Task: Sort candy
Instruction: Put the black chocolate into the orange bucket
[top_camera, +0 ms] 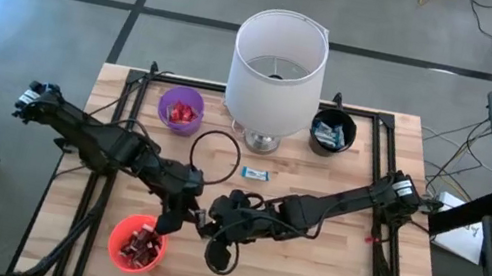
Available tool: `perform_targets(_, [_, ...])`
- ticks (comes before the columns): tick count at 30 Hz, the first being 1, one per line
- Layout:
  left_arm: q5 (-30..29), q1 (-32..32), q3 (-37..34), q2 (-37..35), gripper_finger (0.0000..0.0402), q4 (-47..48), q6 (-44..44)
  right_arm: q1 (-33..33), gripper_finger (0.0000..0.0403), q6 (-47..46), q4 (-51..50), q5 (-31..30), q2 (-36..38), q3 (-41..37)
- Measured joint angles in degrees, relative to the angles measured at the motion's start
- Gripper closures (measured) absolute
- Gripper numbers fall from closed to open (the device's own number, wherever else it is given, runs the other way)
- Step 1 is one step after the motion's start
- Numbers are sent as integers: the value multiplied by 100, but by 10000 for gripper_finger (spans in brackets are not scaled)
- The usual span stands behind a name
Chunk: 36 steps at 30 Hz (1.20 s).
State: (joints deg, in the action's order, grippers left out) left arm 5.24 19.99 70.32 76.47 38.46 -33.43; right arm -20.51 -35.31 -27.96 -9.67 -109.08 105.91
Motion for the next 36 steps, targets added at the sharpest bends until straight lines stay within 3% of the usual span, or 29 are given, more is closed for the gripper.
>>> perform_targets(14, [399, -4, -34, 15, 391, -421, 295, -4, 394, -66, -183, -74, -12, 33])
perform_targets(24, [443, -2, -28, 15, 395, -409, 280, 5, 387, 107, -175, 62, -13, 43])
perform_targets(31, [476, 8, -28, 20, 396, -310, 279, 28, 341, 151, -179, 144, -13, 48])
perform_targets(36, [482, 42, -30, 22, 397, 376, 265, 42, 309, 140, -535, 168, 21, 55])
